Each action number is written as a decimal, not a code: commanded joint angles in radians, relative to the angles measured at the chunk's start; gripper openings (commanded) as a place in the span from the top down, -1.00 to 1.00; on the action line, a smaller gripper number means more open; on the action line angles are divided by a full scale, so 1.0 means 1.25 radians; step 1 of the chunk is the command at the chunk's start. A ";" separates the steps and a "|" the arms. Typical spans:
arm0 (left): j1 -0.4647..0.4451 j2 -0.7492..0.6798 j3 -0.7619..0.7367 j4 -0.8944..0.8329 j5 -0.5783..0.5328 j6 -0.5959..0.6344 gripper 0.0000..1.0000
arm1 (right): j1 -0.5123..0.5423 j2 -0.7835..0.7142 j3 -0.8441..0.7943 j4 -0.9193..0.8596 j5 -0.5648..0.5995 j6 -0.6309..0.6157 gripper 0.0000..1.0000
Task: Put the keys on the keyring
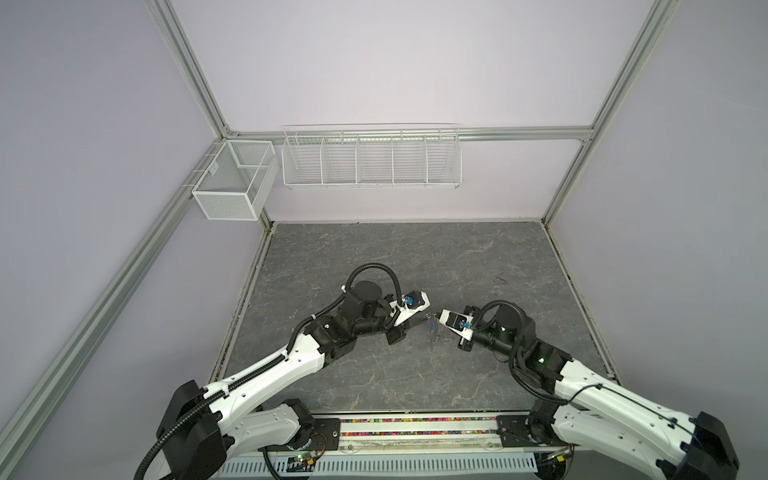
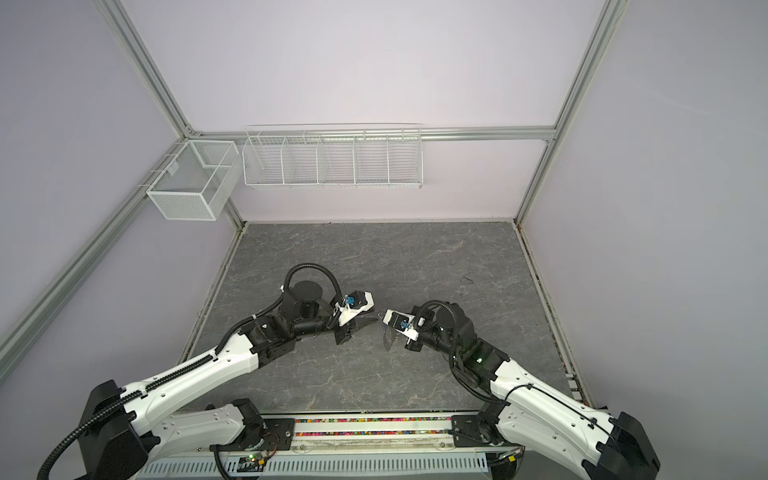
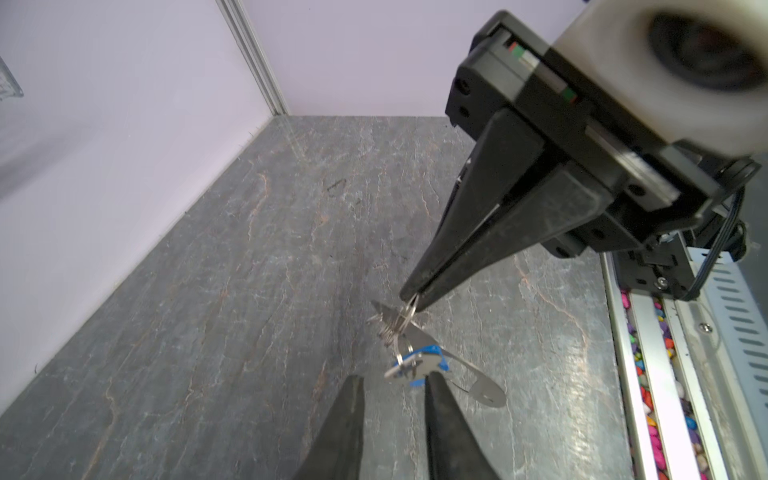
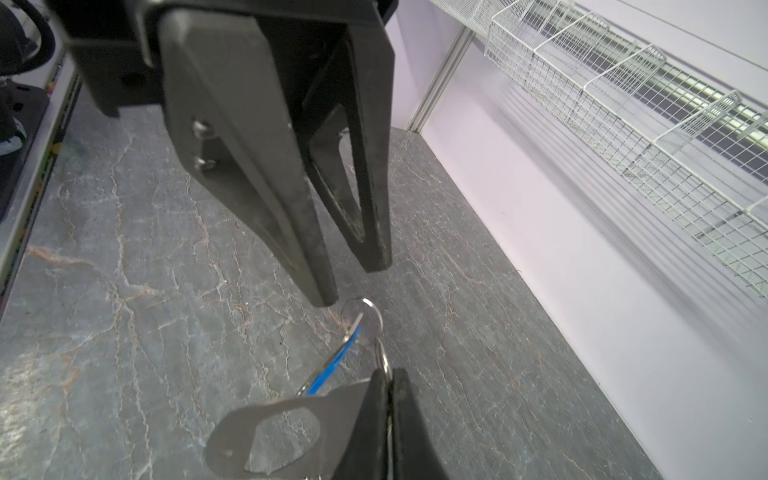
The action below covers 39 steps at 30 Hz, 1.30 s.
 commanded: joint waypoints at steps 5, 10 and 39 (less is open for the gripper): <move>-0.004 0.035 0.048 0.000 0.041 -0.034 0.47 | -0.008 0.004 0.053 -0.027 -0.031 0.006 0.85; -0.004 0.071 0.081 -0.023 0.000 -0.072 0.47 | -0.007 0.007 0.061 -0.028 -0.036 0.005 0.85; 0.010 0.125 0.085 -0.045 0.051 -0.036 0.70 | -0.040 -0.018 0.049 0.012 -0.083 0.037 0.85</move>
